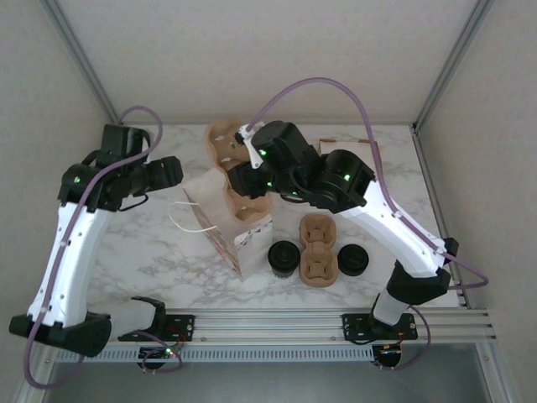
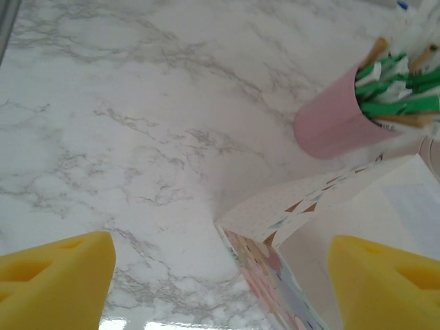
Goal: Pack the takeout coffee
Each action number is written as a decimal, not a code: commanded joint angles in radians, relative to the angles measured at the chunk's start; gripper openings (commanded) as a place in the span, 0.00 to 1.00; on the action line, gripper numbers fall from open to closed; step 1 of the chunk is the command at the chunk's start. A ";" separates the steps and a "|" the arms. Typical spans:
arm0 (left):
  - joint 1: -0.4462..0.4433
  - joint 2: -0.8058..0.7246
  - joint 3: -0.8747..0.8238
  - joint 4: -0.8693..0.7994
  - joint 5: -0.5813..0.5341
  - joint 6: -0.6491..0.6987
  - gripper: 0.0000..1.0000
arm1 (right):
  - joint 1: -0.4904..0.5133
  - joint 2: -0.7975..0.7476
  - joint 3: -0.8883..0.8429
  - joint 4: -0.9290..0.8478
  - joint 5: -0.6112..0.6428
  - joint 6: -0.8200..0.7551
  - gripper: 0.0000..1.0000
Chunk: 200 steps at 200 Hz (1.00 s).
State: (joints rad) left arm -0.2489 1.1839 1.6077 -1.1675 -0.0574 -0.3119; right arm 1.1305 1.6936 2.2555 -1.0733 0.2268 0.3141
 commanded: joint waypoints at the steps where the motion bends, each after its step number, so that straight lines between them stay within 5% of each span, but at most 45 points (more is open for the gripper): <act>1: 0.022 -0.077 -0.057 0.053 0.039 -0.090 0.80 | 0.039 0.059 0.081 0.015 0.050 -0.059 0.38; 78: 0.022 -0.314 -0.279 0.093 0.173 -0.218 0.74 | 0.057 0.220 0.161 0.011 0.131 -0.102 0.37; 200: 0.022 -0.391 -0.373 0.117 0.281 -0.235 0.38 | 0.054 0.222 -0.001 0.083 0.177 -0.101 0.38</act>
State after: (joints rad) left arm -0.2337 0.8101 1.2449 -1.0657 0.2024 -0.5491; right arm 1.1770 1.9266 2.2738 -1.0195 0.3527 0.2268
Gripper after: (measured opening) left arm 0.424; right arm 0.381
